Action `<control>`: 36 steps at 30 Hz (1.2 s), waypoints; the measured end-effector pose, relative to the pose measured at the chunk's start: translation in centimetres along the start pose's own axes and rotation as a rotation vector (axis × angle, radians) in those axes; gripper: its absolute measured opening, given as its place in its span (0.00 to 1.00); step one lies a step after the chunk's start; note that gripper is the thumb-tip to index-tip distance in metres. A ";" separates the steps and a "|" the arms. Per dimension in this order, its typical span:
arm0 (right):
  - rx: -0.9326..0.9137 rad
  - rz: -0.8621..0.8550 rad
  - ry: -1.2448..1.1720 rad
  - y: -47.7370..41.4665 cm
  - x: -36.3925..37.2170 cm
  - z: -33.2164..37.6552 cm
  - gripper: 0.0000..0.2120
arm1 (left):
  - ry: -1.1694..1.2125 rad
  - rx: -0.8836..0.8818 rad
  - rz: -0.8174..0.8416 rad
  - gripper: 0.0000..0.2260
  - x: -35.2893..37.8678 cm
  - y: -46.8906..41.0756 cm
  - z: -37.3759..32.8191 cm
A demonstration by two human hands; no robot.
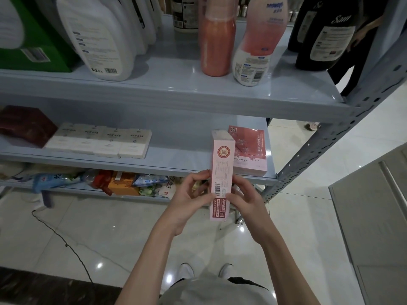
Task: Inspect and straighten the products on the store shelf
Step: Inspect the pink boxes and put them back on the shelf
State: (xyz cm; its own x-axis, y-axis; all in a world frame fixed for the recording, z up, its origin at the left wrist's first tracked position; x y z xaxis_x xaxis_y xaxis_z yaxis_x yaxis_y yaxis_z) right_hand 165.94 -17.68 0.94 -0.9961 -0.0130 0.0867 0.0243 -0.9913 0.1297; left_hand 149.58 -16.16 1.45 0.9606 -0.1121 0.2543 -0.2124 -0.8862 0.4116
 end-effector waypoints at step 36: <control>0.049 -0.028 0.042 -0.2 1.2 1.2 0.22 | -0.134 -0.011 -0.016 0.18 1.6 0.0 -1.9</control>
State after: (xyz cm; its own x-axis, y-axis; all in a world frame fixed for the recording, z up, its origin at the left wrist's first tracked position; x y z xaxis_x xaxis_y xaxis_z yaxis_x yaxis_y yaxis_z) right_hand 164.85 -17.35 2.24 -0.9991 0.0078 0.0406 -0.0004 -0.9838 0.1793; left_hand 150.76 -15.51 3.55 0.9791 -0.1572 0.1291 -0.1978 -0.8837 0.4241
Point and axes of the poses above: each hand's wrist, its own y-axis away from the middle knuckle, its own x-axis out of the palm, z = x × y, the point moved 10 cm from there along -y, towards the middle knuckle, and after that the axes turned 6 degrees about -x, right-handed, at the moved point
